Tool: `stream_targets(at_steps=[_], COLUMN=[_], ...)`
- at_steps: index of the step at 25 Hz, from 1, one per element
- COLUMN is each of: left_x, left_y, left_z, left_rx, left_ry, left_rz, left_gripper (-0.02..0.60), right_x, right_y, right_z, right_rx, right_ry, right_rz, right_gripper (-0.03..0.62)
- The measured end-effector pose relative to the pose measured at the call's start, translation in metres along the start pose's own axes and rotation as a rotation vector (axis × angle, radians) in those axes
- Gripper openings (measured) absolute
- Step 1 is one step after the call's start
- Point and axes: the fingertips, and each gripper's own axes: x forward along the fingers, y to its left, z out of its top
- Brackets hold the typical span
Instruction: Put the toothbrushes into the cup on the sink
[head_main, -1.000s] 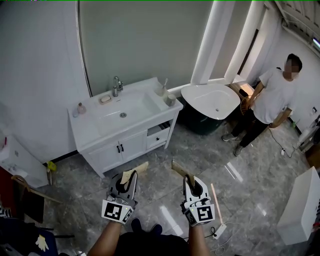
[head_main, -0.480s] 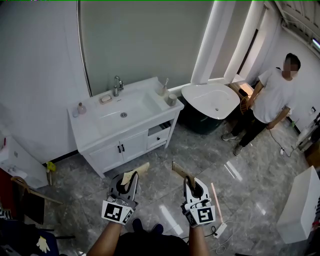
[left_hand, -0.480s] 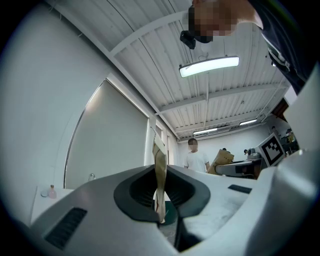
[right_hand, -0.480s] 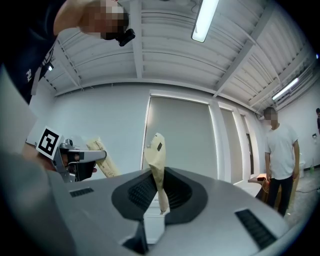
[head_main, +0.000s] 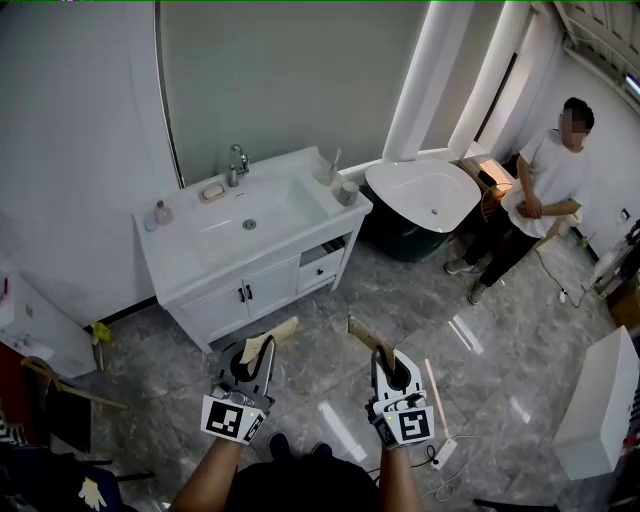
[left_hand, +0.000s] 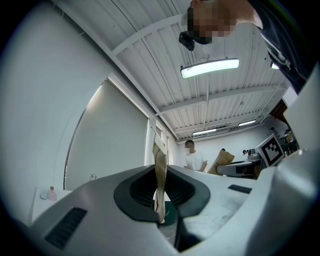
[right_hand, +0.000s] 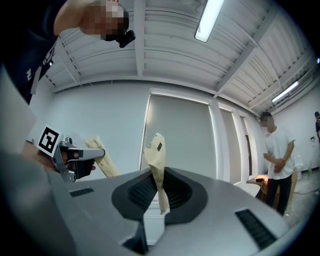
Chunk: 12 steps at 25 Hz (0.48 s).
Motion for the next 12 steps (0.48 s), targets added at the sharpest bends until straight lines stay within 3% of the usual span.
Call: stream_targets(at_steps=[12], left_x=[0.013], left_y=[0.013], left_z=[-0.010], left_rx=[-0.017], left_ry=[0.007], left_rz=[-0.038], left_gripper=[0.048], right_x=[0.016], right_y=[-0.001], right_z=[-0.008], right_rx=[-0.004], right_ry=[0.003], right_rz=[-0.024], right_gripper=[0.049])
